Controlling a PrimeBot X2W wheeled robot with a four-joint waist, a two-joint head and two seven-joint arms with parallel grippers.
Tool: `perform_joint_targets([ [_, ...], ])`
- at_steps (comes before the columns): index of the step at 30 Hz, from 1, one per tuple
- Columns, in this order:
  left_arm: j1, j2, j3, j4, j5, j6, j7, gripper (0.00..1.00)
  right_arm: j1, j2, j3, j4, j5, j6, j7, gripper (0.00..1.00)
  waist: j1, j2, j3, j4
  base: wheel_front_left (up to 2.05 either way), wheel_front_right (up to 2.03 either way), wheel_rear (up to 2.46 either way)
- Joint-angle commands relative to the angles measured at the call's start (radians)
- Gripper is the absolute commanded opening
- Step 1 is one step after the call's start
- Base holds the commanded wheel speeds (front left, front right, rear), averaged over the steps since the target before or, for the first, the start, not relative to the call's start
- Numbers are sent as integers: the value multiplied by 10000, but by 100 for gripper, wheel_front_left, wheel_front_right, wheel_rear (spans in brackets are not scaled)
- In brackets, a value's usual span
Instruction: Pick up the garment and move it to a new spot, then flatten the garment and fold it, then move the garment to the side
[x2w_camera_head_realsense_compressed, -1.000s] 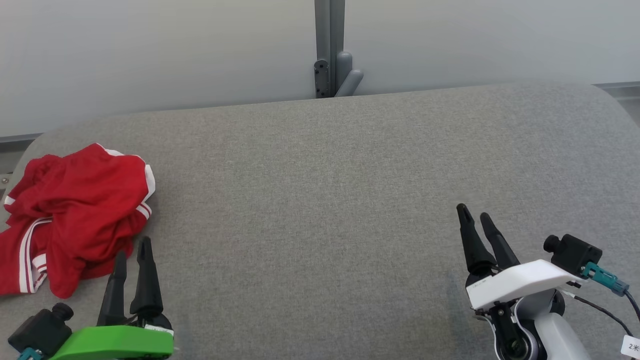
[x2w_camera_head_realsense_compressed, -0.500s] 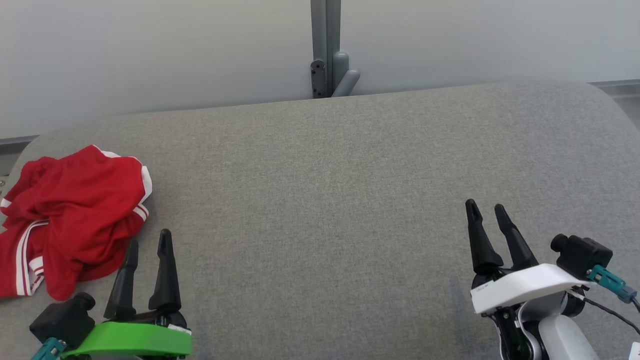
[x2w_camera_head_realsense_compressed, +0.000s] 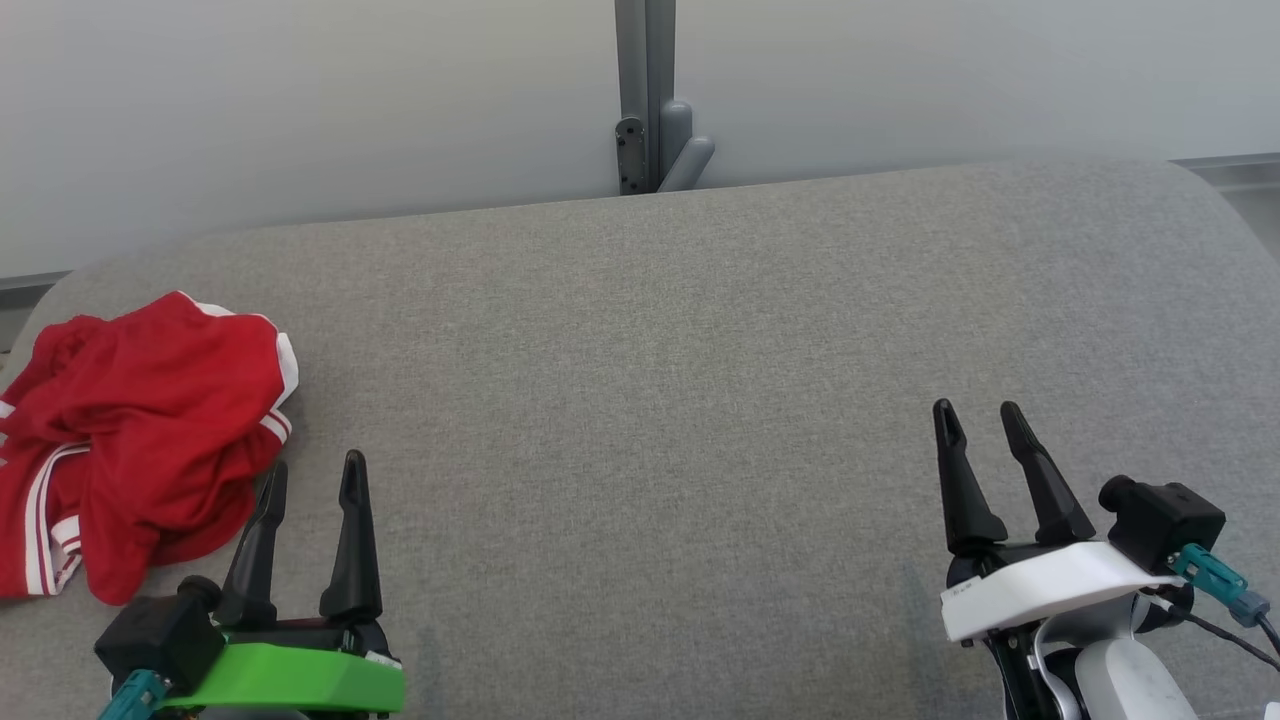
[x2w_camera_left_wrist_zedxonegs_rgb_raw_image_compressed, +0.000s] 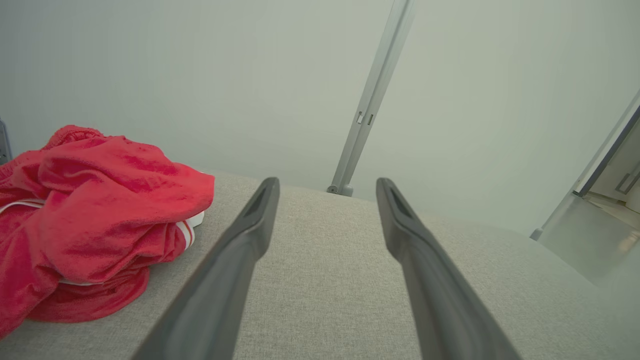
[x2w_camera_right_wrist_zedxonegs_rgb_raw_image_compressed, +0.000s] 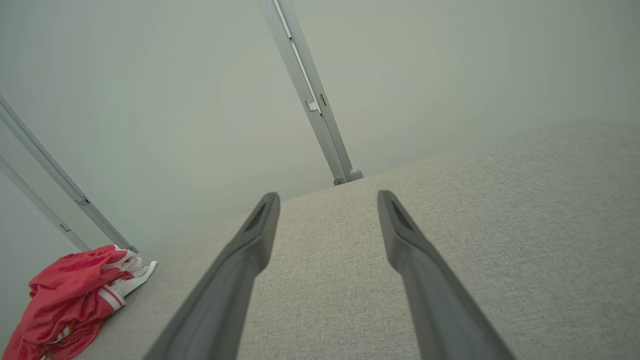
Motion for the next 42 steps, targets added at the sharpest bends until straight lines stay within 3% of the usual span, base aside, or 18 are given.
perform_joint_targets([
  [1, -191, 46, -68, -145, 334, -42, -88, 100, 35, -53, -25, -199, -321, 2, -114, 100, 0, 0, 8, -15, 0, 0, 0],
  [17, -158, 89, -474, -193, 1771, -51, -410, 100, 379, -60, -101, -516, -1634, 3, -467, 100, 0, 0, -7, -111, 0, 0, 0],
  [42, -118, -11, -880, -15, 3092, -61, -818, 100, 850, -68, 6, -344, -3593, 2, -921, 100, 0, 0, -34, -134, 0, 0, 0],
])
